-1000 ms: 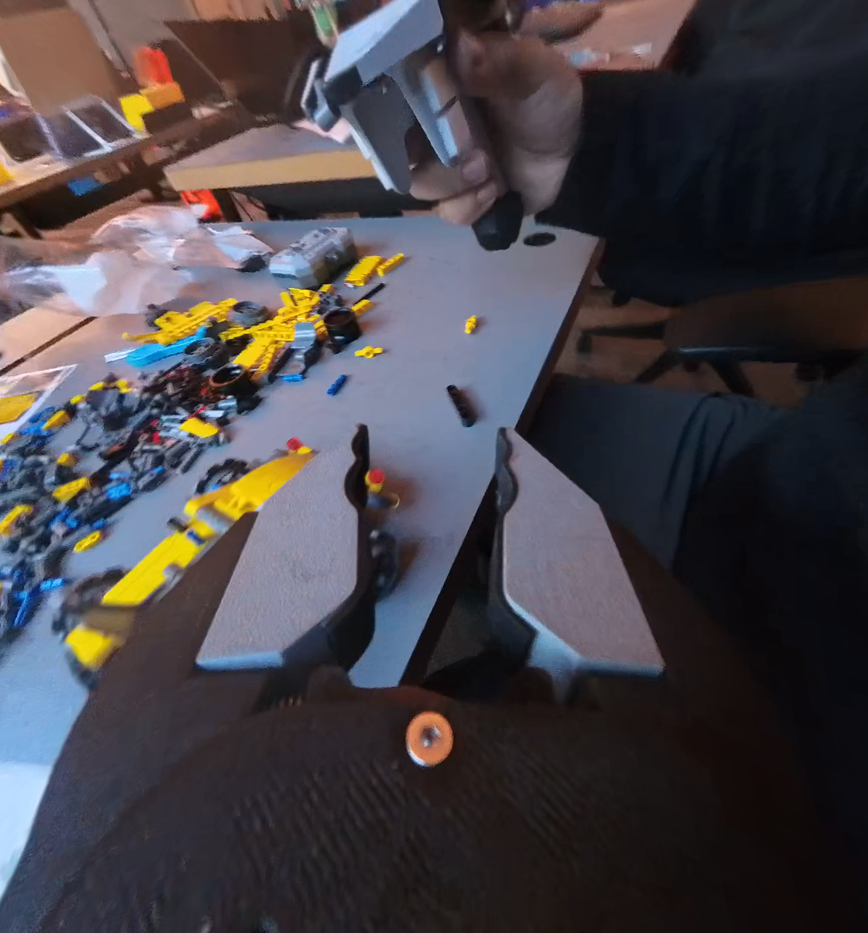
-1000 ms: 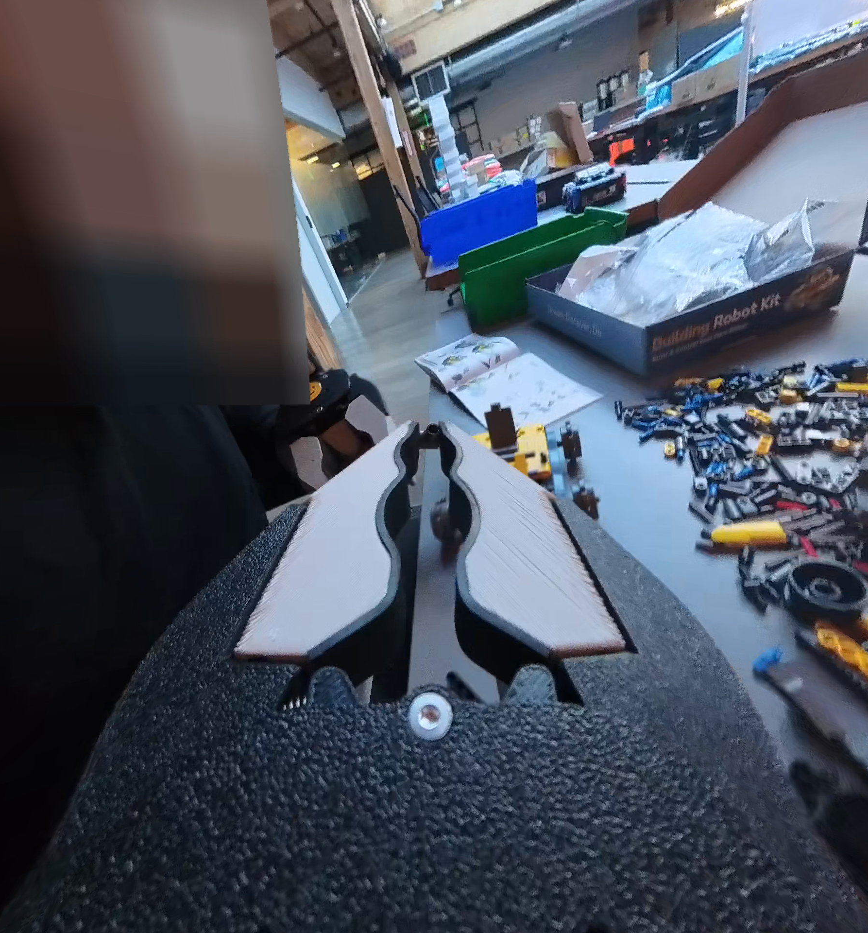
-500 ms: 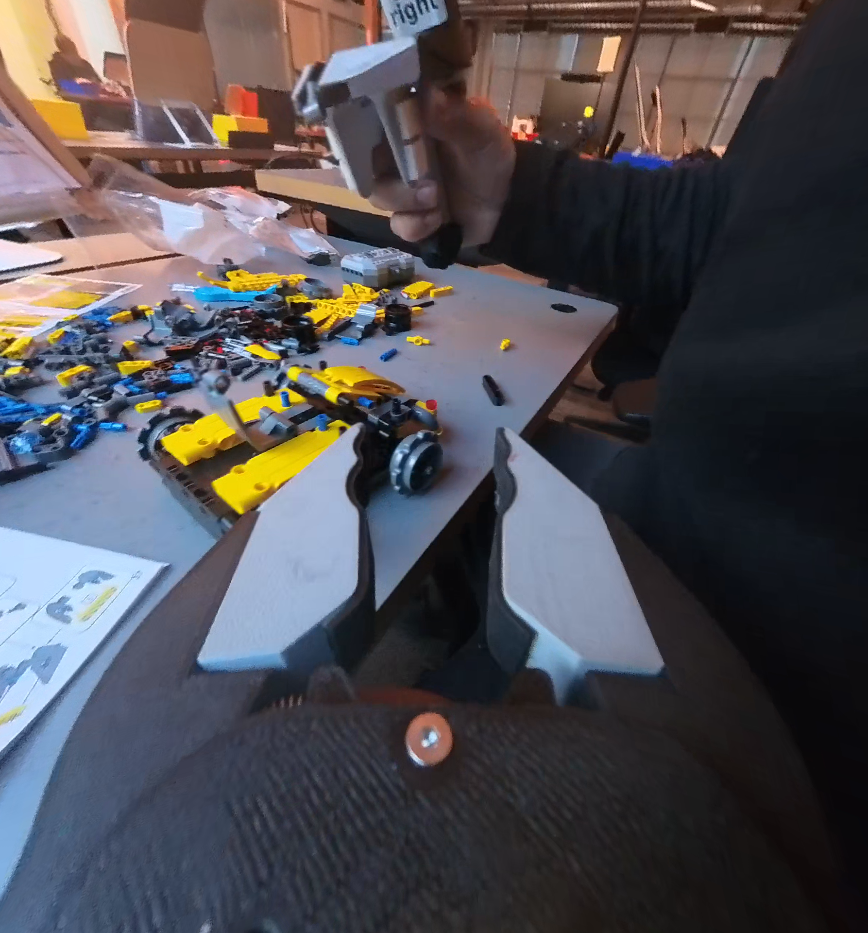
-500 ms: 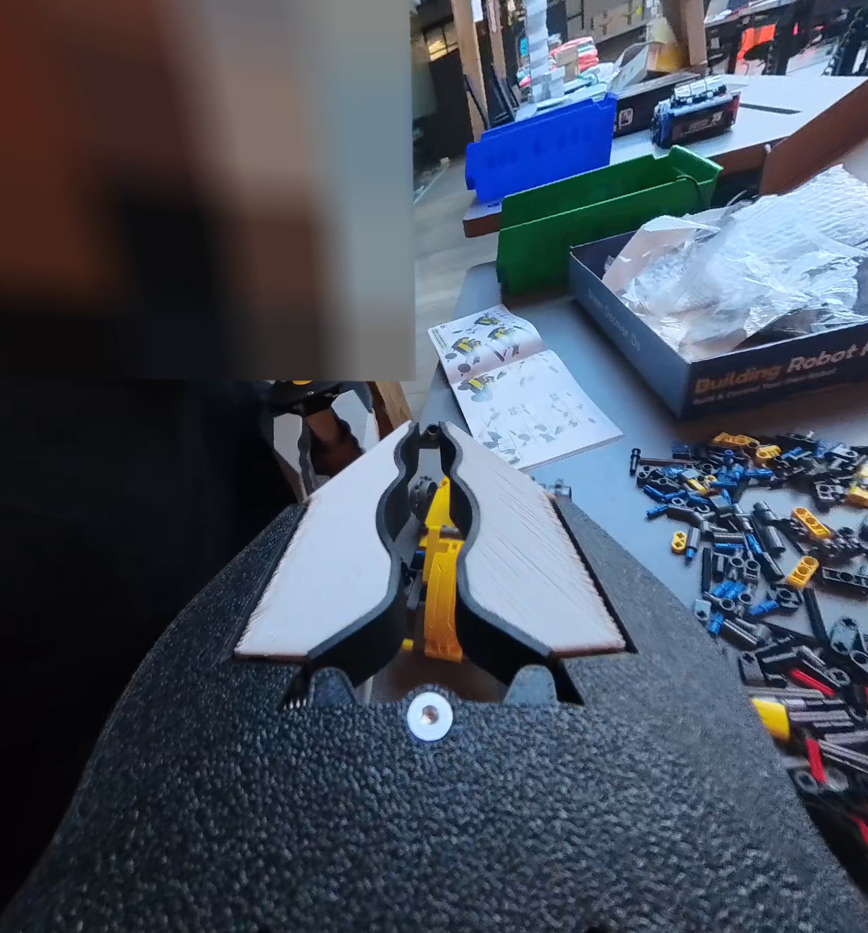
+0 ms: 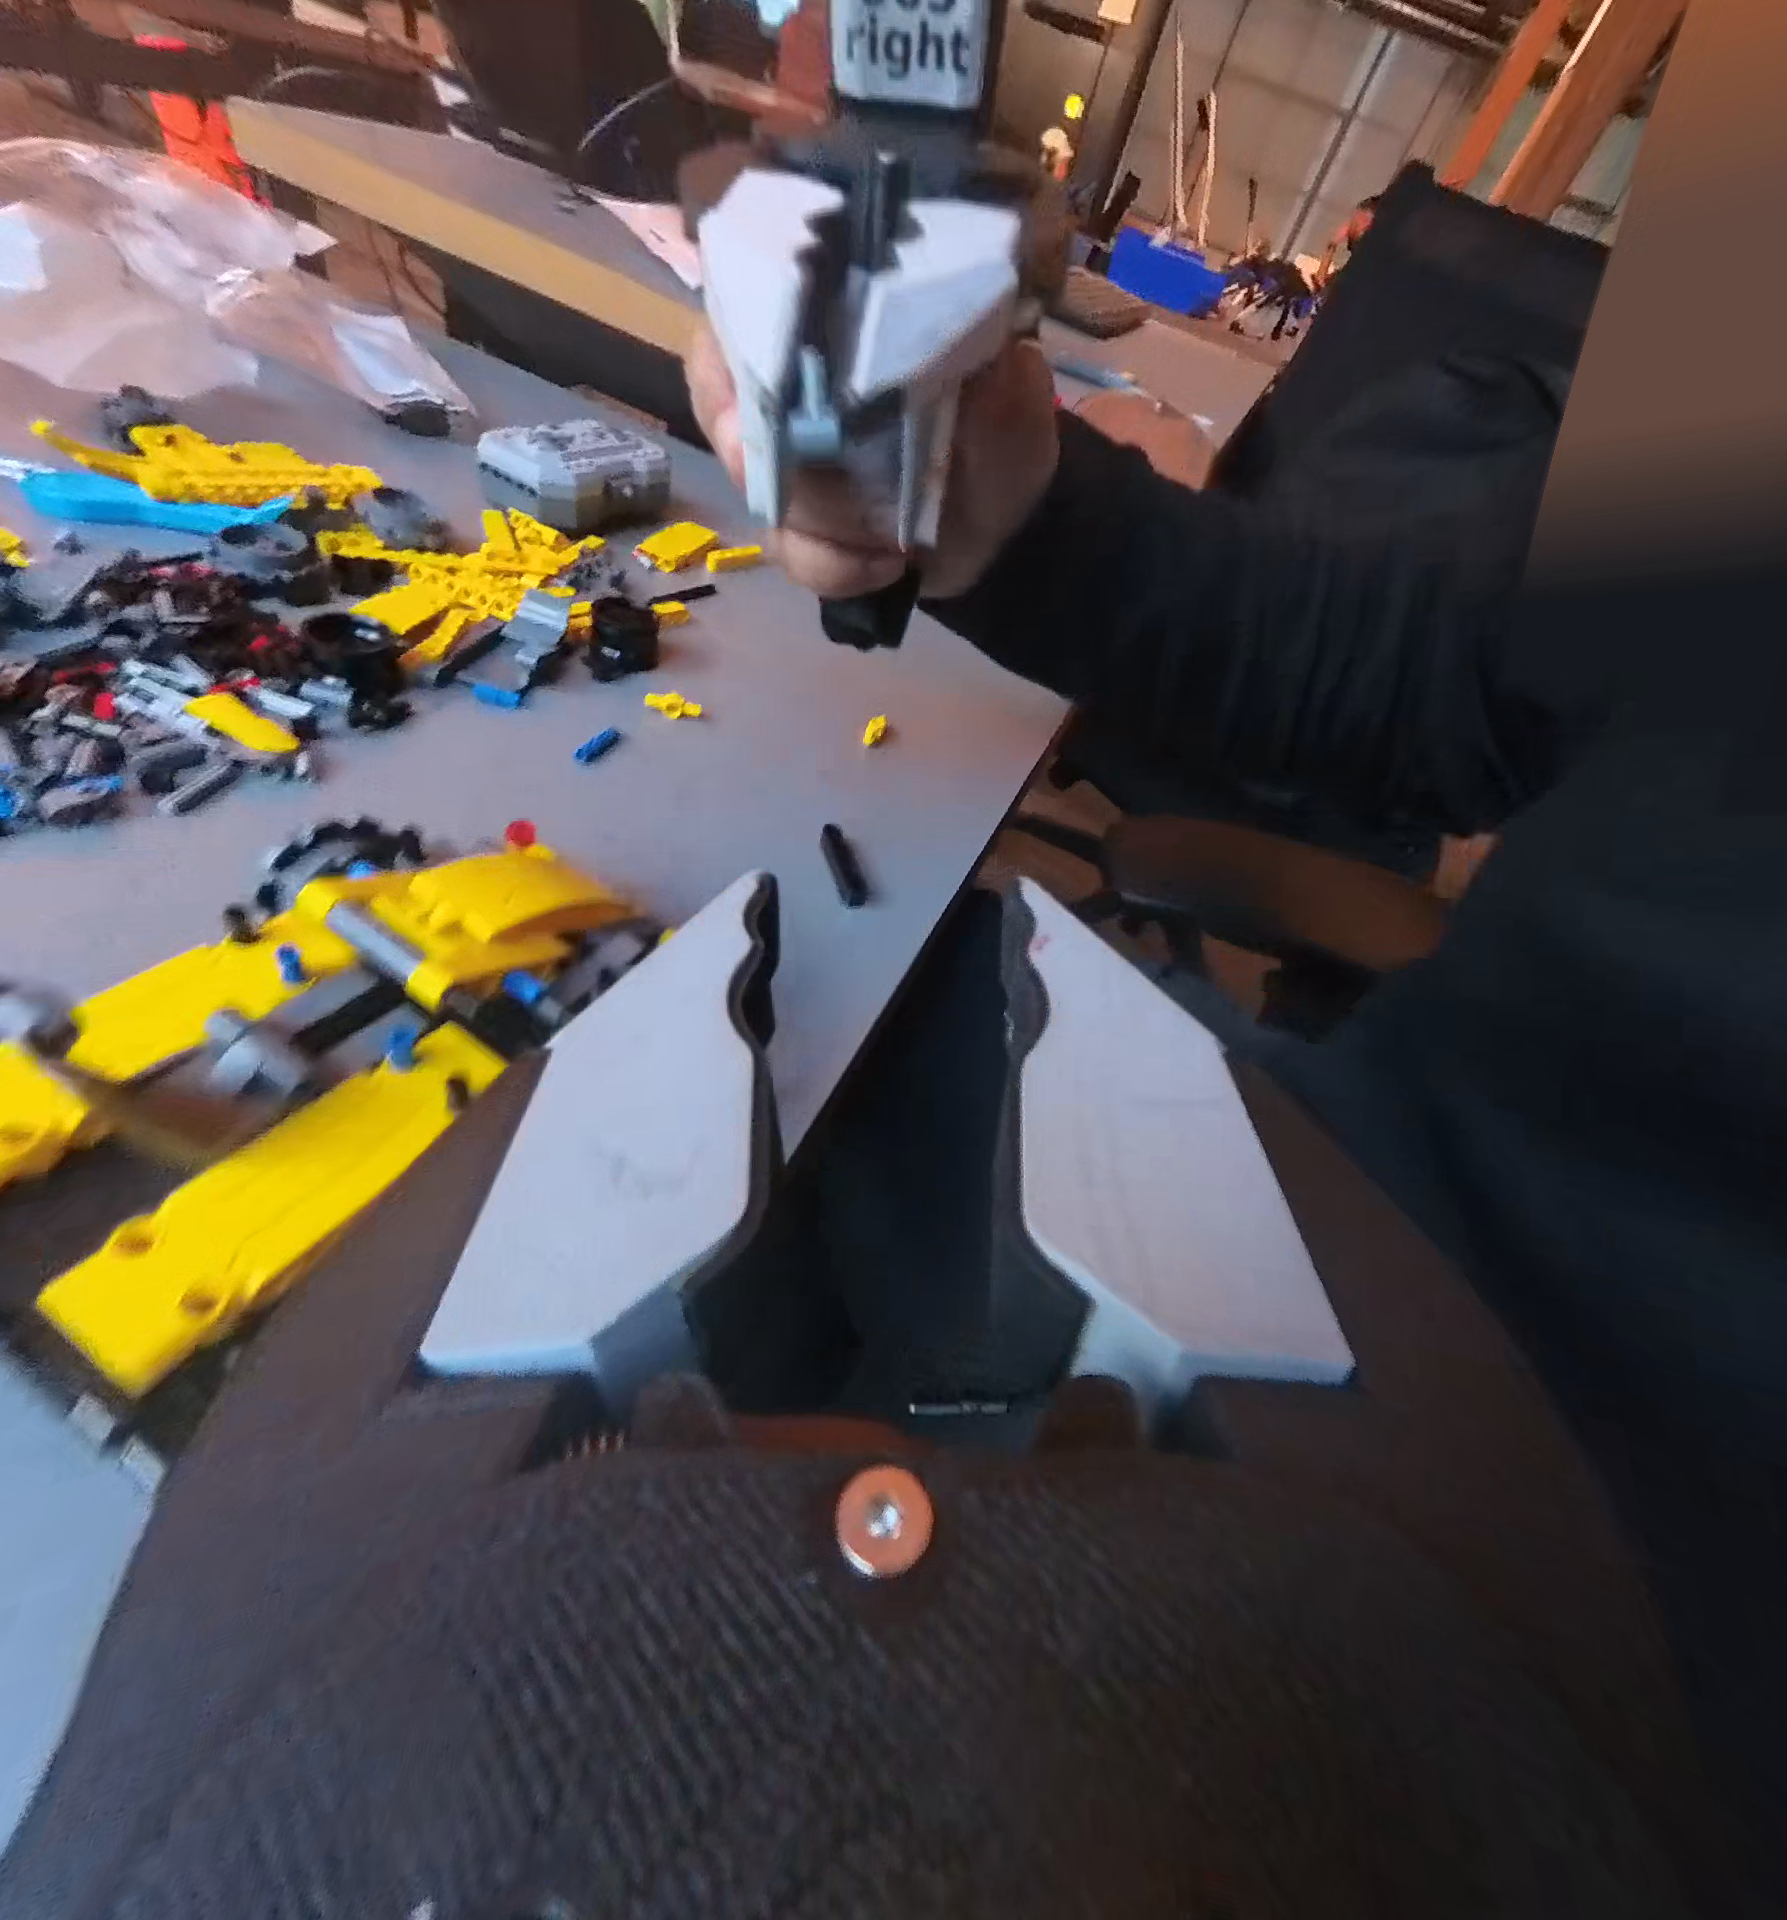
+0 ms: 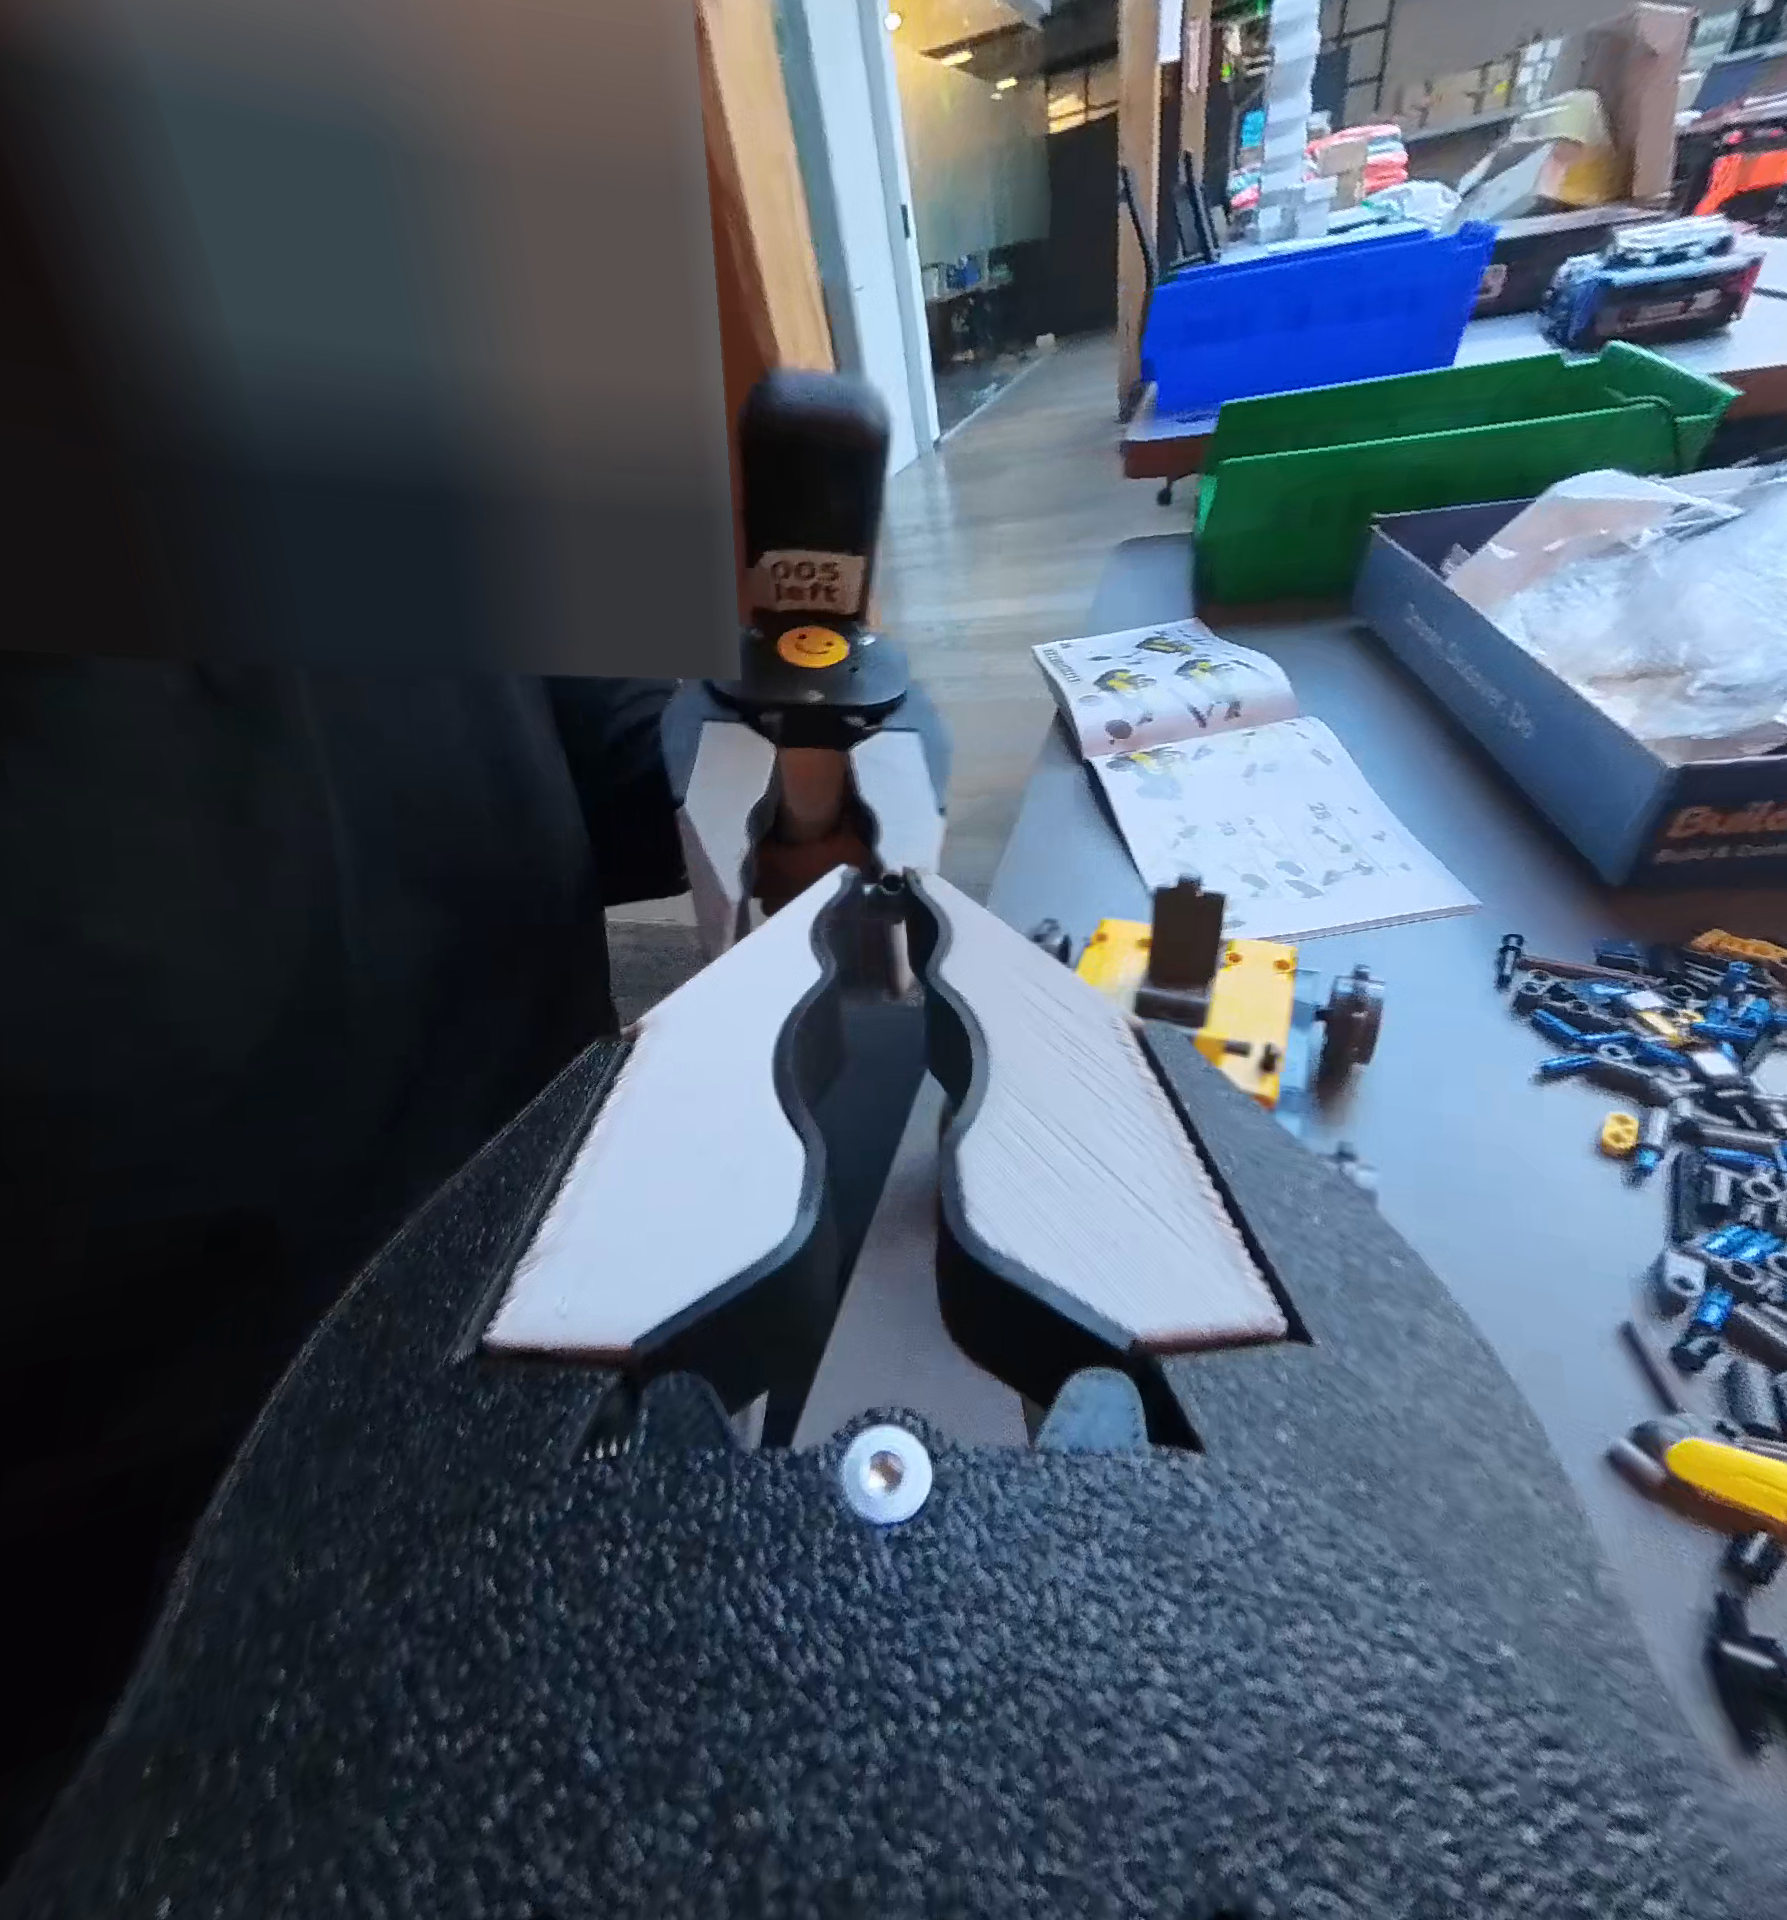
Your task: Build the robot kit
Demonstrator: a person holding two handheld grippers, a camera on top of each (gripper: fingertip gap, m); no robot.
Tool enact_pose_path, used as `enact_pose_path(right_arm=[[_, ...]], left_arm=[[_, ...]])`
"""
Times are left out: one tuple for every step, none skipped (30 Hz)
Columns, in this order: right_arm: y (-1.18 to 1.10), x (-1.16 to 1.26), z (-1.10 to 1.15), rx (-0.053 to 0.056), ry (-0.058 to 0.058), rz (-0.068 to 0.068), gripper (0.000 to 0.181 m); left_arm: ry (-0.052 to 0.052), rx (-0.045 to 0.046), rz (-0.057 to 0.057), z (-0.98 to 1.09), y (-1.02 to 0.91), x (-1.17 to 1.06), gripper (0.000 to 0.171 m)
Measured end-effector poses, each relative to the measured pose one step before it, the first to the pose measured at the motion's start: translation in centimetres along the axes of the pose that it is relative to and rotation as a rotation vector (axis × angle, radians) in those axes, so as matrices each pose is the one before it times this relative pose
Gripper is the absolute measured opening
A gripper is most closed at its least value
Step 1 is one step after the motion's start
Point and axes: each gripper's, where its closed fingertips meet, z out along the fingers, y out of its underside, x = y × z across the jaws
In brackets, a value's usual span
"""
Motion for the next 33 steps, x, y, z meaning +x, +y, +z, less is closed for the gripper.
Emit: enact_pose_path(right_arm=[[0.239,-0.728,-0.378,-0.0028,-0.0085,-0.0055,0.007],[0.256,-0.615,-0.442,-0.0035,-0.0003,-0.0075,0.006],[0.225,-0.637,-0.501,-0.0012,-0.0004,-0.0095,0.007],[0.164,-0.735,-0.532,0.0022,-0.0046,-0.0087,0.007],[0.070,-0.704,-0.526,0.0078,-0.0026,-0.0083,0.007],[0.000,-0.725,-0.509,0.0120,-0.0044,-0.0072,0.007],[0.013,-0.758,-0.459,0.0101,-0.0080,-0.0051,0.007],[0.126,-0.669,-0.415,0.0014,-0.0028,-0.0074,0.007],[0.241,-0.584,-0.395,-0.0066,0.0032,-0.0138,0.007],[0.242,-0.596,-0.389,-0.0078,0.0030,-0.0179,0.007],[0.152,-0.531,-0.401,-0.0022,0.0041,-0.0165,0.007],[0.032,-0.456,-0.401,0.0055,0.0043,-0.0109,0.007],[-0.066,-0.401,-0.397,0.0123,0.0019,-0.0044,0.007],[-0.117,-0.308,-0.378,0.0157,0.0029,-0.0011,0.007],[-0.117,-0.237,-0.349,0.0155,0.0059,-0.0015,0.007],[-0.136,-0.302,-0.305,0.0155,0.0014,-0.0030,0.007],[-0.147,-0.422,-0.263,0.0143,-0.0055,-0.0048,0.007],[-0.105,-0.381,-0.205,0.0101,-0.0012,-0.0091,0.007],[-0.092,-0.288,-0.183,0.0072,0.0035,-0.0138,0.007],[-0.045,-0.316,-0.148,0.0046,-0.0003,-0.0133,0.007],[-0.018,-0.237,-0.126,0.0023,0.0015,-0.0095,0.007],[-0.010,-0.112,-0.100,0.0022,0.0049,-0.0067,0.007],[0.007,-0.156,-0.093,0.0023,-0.0010,-0.0041,0.007],[-0.013,-0.176,-0.087,0.0044,-0.0041,-0.0013,0.007],[-0.033,-0.055,-0.075,0.0058,0.0005,-0.0003,0.007],[-0.005,-0.068,-0.035,0.0060,-0.0020,0.0009,0.007],[0.076,-0.156,0.010,0.0017,-0.0097,0.0028,0.006],[0.127,-0.131,0.044,-0.0005,-0.0082,0.0024,0.006],[0.109,-0.050,0.040,0.0023,-0.0050,0.0038,0.007],[0.088,-0.037,0.025,0.0044,-0.0066,0.0083,0.007],[0.093,-0.011,-0.008,0.0047,-0.0062,0.0090,0.006],[0.074,0.036,-0.039,0.0059,-0.0022,0.0060,0.006],[0.073,0.093,-0.061,0.0073,0.0018,0.0044,0.007]], left_arm=[[0.0114,-0.00676,-0.0046,0.871,-0.571,0.297,0.040],[0.0209,-0.00442,-0.0055,0.883,-0.624,0.382,0.038],[0.0316,0.00013,-0.0088,0.849,-0.685,0.516,0.035],[0.0459,0.00267,-0.0089,0.795,-0.626,0.749,0.033],[0.0485,-0.00739,-0.0119,0.792,-0.348,0.740,0.033],[0.0455,-0.01642,-0.0197,0.769,-0.115,0.562,0.032],[0.0363,-0.00845,-0.0321,0.710,-0.160,0.298,0.033],[0.0360,0.00417,-0.0409,0.632,-0.270,0.224,0.033],[0.0344,0.00930,-0.0431,0.554,-0.310,0.139,0.032],[0.0314,0.00774,-0.0425,0.510,-0.239,0.083,0.030],[0.0362,0.00489,-0.0464,0.514,-0.178,0.142,0.028],[0.0498,-0.00402,-0.0490,0.538,-0.042,0.340,0.028],[0.0555,-0.00723,-0.0431,0.568,-0.016,0.468,0.027],[0.0469,-0.00205,-0.0333,0.550,-0.054,0.408,0.025],[0.0357,-0.00409,-0.0222,0.568,-0.007,0.299,0.023],[0.0287,-0.01134,-0.0178,0.562,0.084,0.206,0.023],[0.0307,-0.01191,-0.0201,0.524,0.090,0.246,0.023],[0.0369,-0.00269,-0.0209,0.474,-0.064,0.359,0.023],[0.0461,0.00435,-0.0212,0.411,-0.137,0.528,0.020],[0.0501,0.00402,-0.0219,0.354,-0.140,0.588,0.018],[0.0385,0.00246,-0.0184,0.338,-0.075,0.425,0.017],[0.0258,-0.00301,-0.0152,0.319,0.027,0.244,0.017],[0.0221,-0.00492,-0.0114,0.275,0.072,0.195,0.016],[0.0123,-0.00180,-0.0080,0.229,0.050,0.066,0.016],[-0.0010,-0.00485,-0.0030,0.181,0.115,-0.120,0.016],[-0.0106,-0.00673,0.0013,0.140,0.160,-0.260,0.016],[-0.0051,0.00001,0.0036,0.065,0.086,-0.149,0.012],[0.0047,0.00898,-0.0002,0.006,-0.044,0.017,0.008],[0.0054,0.00703,-0.0070,-0.003,-0.010,0.001,0.008],[0.0029,0.00304,-0.0041,-0.002,0.071,-0.042,0.008],[0.0006,0.00514,-0.0051,0.002,0.062,-0.063,0.008],[0.0000,0.00889,-0.0099,-0.015,0.004,-0.095,0.008],[-0.0001,0.01307,-0.0129,-0.036,-0.054,-0.112,0.008]])
